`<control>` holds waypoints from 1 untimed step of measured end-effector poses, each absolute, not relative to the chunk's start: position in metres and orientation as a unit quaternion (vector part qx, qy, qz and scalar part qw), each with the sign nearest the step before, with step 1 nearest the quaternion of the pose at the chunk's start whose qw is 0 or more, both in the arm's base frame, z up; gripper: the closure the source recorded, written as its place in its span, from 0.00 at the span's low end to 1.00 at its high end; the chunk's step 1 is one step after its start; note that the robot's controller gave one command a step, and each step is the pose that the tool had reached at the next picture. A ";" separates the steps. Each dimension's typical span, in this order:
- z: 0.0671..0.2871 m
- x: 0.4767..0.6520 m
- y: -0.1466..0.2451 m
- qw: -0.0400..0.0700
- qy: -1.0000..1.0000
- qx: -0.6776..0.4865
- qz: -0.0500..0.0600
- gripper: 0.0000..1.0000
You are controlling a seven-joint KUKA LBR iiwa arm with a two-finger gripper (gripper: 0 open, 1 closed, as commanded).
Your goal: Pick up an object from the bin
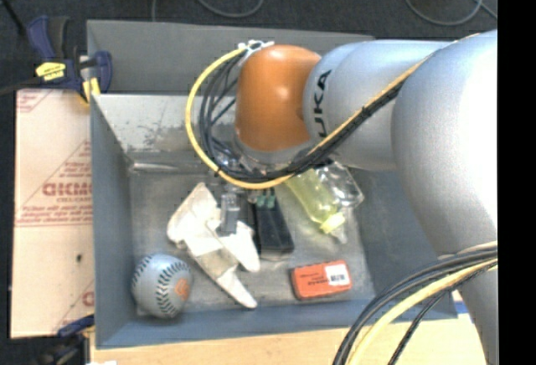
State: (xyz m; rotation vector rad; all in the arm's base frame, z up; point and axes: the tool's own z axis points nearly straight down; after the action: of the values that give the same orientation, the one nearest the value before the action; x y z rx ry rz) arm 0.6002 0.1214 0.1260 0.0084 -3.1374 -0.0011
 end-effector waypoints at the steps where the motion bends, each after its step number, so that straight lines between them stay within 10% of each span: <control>1: 0.131 0.602 0.121 -0.001 -1.000 0.002 -0.001 0.00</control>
Offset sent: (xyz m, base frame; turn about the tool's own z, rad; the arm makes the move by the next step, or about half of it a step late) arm -0.0522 -0.0274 -0.0300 -0.0310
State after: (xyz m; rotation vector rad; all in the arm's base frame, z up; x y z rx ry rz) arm 0.6015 0.1210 0.1307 0.0052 -3.1439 -0.0024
